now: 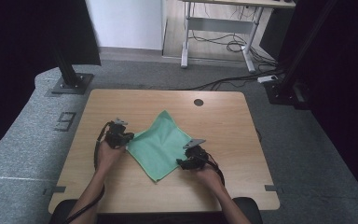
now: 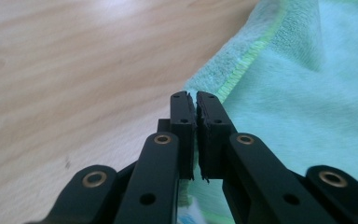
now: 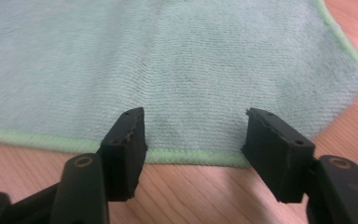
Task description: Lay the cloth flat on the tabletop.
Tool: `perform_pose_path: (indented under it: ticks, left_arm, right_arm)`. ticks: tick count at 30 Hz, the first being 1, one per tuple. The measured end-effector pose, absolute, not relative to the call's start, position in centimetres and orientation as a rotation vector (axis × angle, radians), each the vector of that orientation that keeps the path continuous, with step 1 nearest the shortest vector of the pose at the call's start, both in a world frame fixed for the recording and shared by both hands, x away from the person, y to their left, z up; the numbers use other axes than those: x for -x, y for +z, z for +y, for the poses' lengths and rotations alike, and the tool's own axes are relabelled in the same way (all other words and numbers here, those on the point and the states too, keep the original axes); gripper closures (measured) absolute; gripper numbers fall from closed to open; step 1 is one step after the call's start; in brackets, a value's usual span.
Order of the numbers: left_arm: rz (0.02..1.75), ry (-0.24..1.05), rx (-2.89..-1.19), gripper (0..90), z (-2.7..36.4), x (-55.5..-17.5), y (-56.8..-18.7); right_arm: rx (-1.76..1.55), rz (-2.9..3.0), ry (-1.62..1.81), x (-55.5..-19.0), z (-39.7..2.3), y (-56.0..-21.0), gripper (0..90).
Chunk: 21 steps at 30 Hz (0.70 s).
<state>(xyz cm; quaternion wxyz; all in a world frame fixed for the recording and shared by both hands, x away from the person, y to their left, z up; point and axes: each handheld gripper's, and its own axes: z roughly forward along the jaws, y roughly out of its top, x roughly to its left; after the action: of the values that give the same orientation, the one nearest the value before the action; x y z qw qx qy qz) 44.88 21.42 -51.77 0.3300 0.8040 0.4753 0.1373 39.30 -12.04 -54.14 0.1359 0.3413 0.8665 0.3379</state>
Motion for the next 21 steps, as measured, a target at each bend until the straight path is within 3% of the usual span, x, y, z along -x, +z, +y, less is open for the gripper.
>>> perform_pose_path:
  ticks: [3, 5, 8, 11, 16, 21]
  left_arm:
    - [1.258, 0.348, -2.106, 84.6, 22.0, -44.6, -52.3]
    - [1.264, 0.361, -2.109, 79.5, 22.2, -44.4, -52.5]
    - [1.25, 0.385, -2.092, 50.3, 22.3, -44.3, -52.5]
    - [1.246, 0.411, -2.077, 37.1, 22.1, -44.4, -52.5]
    - [1.26, 0.443, -2.1, 30.0, 21.8, -44.9, -53.4]
    - [1.262, 0.457, -2.106, 29.6, 22.0, -44.7, -54.1]
  right_arm:
    - [-0.998, 2.504, 0.972, -39.3, -12.5, -54.1, 36.8]
    - [-1.015, 2.496, 0.966, -39.4, -12.9, -54.1, 36.2]
    - [-1.03, 2.488, 0.955, -39.4, -13.5, -54.1, 35.1]
    - [-1.048, 2.474, 0.937, -39.5, -13.9, -54.1, 32.8]
    - [-1.097, 2.434, 0.91, -39.4, -14.4, -53.8, 25.1]
    - [-1.119, 2.399, 0.956, -38.6, -13.8, -53.5, 19.2]
